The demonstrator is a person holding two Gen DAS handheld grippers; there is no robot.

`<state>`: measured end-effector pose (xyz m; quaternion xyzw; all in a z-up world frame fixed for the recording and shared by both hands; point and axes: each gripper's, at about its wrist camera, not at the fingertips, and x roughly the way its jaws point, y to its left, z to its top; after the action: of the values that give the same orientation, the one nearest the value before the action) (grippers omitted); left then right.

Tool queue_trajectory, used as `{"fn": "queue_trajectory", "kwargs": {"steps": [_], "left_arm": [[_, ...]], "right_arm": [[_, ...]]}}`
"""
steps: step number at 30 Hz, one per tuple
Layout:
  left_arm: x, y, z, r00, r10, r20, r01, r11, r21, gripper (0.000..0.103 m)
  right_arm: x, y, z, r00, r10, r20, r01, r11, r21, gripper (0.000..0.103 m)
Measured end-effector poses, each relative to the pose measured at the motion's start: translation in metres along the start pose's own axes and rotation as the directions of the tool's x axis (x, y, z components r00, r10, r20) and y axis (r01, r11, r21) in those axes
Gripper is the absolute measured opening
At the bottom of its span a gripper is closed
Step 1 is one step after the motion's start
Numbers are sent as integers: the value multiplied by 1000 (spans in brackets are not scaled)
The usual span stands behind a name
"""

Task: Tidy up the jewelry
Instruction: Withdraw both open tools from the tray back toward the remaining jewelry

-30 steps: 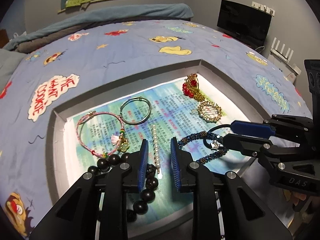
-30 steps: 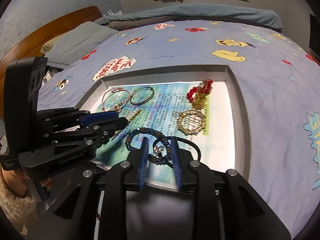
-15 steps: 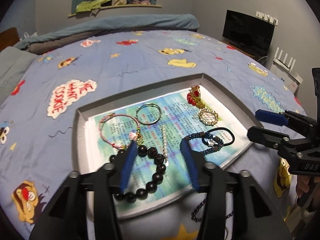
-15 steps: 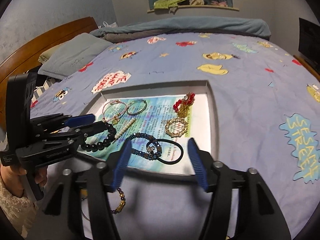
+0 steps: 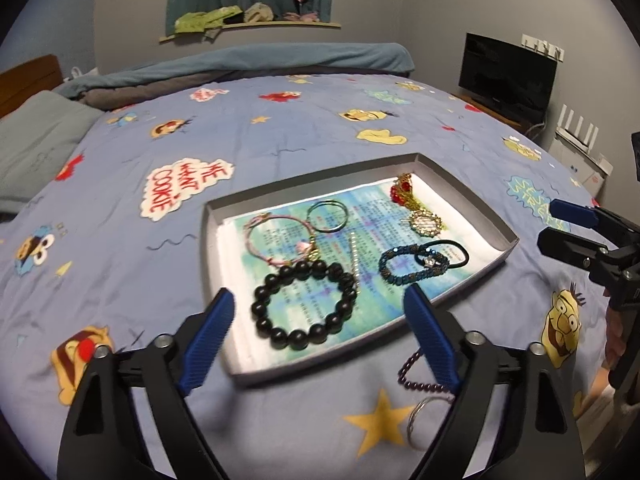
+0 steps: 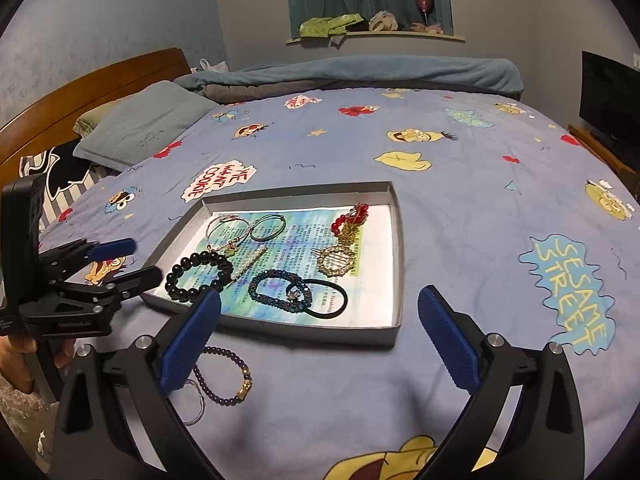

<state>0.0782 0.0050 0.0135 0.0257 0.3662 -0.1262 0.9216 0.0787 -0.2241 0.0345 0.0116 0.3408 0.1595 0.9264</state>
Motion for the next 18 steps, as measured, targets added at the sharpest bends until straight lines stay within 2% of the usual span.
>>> {"fn": "queue_trajectory", "kwargs": {"steps": [7, 18], "left_arm": [[-21, 8, -14, 1000, 26, 16, -26, 1000, -9, 92], [-34, 10, -39, 999, 37, -2, -37, 999, -19, 93]], "right_arm": [[-12, -3, -4, 999, -30, 12, 30, 1000, -2, 97], [-18, -10, -18, 998, -63, -8, 63, 998, 6, 97]]}}
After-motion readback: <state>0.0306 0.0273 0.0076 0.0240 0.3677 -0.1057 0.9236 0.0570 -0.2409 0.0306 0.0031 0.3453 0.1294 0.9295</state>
